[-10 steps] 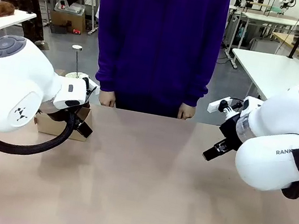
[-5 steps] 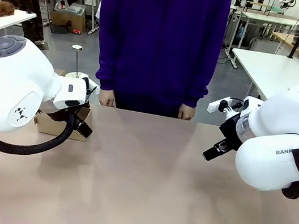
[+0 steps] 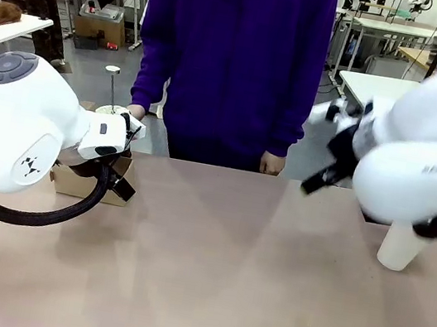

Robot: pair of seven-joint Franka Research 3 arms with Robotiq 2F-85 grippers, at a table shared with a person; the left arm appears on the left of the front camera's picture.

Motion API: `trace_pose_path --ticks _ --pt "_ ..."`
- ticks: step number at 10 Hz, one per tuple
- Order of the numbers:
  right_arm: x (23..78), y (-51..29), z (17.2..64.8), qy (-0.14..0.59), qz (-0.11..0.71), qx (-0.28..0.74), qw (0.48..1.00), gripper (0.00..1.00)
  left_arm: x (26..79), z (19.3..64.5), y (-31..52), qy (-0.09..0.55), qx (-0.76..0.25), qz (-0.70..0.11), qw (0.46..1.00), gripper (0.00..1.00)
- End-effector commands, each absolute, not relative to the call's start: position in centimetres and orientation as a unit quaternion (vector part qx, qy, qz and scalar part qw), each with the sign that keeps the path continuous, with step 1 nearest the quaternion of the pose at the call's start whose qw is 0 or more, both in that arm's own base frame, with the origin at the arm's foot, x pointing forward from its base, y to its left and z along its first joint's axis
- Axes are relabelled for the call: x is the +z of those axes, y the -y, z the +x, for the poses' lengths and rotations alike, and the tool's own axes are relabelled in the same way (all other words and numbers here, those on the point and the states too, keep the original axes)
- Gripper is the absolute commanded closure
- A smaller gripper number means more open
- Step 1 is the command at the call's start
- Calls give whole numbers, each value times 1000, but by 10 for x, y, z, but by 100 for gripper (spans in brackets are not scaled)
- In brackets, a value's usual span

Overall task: Pour a drink into a cup and package it in a carrier.
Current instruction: Pick up the 600 ml Paper Cup and place it in the middle top area of the table.

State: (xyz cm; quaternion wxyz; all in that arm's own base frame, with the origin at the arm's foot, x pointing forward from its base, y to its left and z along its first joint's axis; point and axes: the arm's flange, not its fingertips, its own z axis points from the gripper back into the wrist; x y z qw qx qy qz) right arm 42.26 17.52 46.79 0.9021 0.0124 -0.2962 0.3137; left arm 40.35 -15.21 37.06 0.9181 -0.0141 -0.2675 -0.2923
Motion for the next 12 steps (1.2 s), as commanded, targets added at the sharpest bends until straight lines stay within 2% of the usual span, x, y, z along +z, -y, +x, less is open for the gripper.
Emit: trace_pose_path --ticks 1,4,6,8,9,12 --pt "547 -142 438 288 50 335 896 0 371 403 152 267 -292 -14 918 0" --pt "628 -21 441 302 184 393 849 0 371 403 152 267 -292 -14 918 0" --pt "628 73 439 331 237 428 807 0 371 403 152 267 -292 -14 918 0" --pt "588 156 423 388 280 437 761 0 371 403 152 267 -292 -14 918 0" --pt "556 191 410 421 277 445 740 0 371 403 152 267 -292 -14 918 0" --pt "471 247 407 458 342 422 704 0 371 403 152 267 -292 -14 918 0"
